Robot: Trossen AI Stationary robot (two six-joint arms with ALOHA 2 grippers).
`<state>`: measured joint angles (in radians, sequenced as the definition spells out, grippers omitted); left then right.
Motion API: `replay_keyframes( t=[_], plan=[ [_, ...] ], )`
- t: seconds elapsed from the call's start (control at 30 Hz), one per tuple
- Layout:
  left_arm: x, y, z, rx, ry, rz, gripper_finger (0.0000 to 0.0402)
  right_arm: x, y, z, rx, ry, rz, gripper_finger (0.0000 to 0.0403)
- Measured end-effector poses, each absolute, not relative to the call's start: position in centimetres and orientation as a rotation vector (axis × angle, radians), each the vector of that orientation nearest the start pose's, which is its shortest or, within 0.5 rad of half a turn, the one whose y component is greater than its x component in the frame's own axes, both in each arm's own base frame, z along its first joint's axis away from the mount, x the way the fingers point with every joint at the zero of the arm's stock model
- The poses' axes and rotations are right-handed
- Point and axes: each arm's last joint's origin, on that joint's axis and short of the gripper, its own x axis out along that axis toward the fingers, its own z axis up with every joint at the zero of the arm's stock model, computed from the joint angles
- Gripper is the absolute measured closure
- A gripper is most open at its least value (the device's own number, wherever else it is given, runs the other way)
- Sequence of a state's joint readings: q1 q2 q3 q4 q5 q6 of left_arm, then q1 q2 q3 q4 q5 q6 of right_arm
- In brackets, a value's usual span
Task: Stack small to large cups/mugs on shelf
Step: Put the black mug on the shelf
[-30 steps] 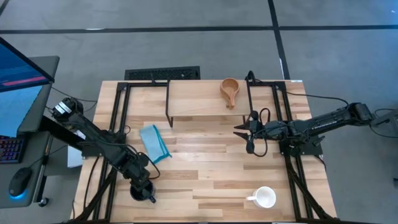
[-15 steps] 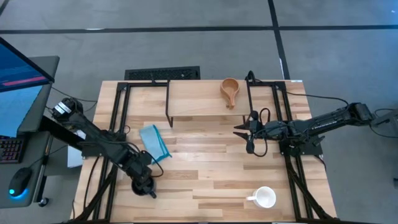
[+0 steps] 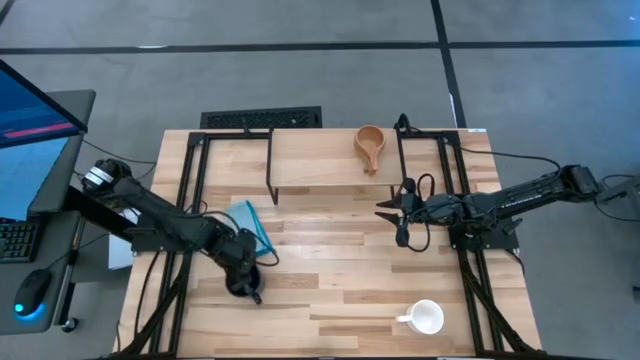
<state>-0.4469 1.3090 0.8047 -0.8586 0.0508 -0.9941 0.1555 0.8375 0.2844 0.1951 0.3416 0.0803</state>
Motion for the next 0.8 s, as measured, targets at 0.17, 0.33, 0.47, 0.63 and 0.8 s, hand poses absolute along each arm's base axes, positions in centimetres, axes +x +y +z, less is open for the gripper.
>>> replay_keyframes(
  t=[0.17,0.33,0.47,0.63,0.8],
  plan=[
    [20.4,-8.2,19.9,-0.529,1.333,0.273,0.0393,17.2,1.7,18.9,-0.009,0.34,-0.198,0.0269],
    [20.7,-7.6,19.8,-0.505,1.326,0.244,0.0384,17.2,1.7,18.9,-0.009,0.339,-0.198,0.0269],
    [20.9,-7.2,19.9,-0.502,1.323,0.24,0.039,17.2,1.7,18.9,-0.009,0.34,-0.198,0.0269],
    [20.9,-7.1,19.9,-0.527,1.327,0.246,0.039,17.2,1.7,18.9,-0.009,0.34,-0.198,0.0269],
    [20.9,-7.0,19.9,-0.536,1.325,0.261,0.0386,17.2,1.7,18.9,-0.009,0.34,-0.198,0.0269]
  ],
)
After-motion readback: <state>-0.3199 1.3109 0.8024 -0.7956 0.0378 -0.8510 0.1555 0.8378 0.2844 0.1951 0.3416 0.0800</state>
